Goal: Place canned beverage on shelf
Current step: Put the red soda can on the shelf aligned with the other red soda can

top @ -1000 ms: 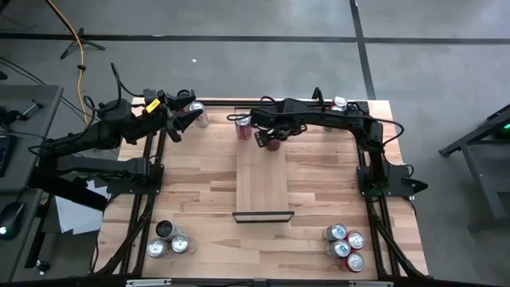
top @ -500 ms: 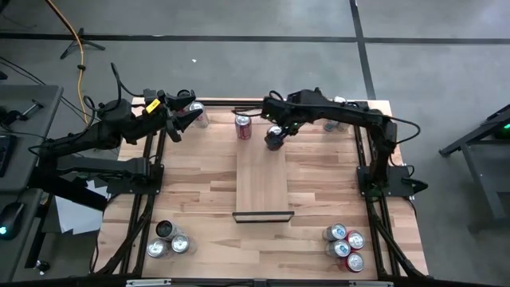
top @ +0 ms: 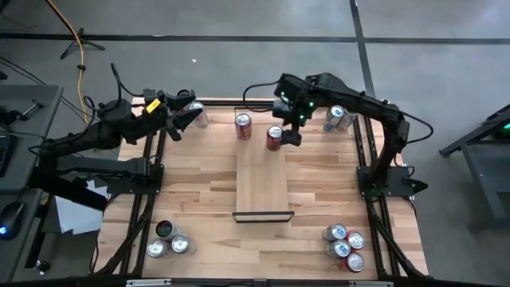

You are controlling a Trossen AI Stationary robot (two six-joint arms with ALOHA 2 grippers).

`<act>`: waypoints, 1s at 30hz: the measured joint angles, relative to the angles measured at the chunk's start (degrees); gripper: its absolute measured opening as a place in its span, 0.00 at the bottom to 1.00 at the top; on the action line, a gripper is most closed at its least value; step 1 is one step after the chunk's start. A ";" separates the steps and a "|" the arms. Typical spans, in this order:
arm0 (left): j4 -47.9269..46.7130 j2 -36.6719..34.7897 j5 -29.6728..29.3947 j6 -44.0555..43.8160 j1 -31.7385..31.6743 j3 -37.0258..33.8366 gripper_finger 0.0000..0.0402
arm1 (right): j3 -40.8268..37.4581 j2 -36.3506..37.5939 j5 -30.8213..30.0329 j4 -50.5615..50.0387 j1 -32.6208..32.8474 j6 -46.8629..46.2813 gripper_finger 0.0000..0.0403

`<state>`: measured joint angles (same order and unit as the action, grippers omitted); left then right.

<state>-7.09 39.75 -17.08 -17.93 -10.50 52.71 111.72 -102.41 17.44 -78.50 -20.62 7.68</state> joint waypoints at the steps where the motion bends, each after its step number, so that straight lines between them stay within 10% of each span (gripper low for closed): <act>1: 0.00 0.00 0.00 -0.02 -0.02 0.00 0.67 | 0.00 -0.43 1.97 0.20 -0.78 2.15 0.95; 30: -0.85 0.79 -0.04 -3.17 0.02 0.00 0.67 | -0.02 -6.08 -4.08 6.42 -1.50 25.96 0.95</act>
<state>-7.94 40.53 -17.12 -21.11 -10.48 52.71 111.70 -108.48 13.36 -72.07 -22.13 33.63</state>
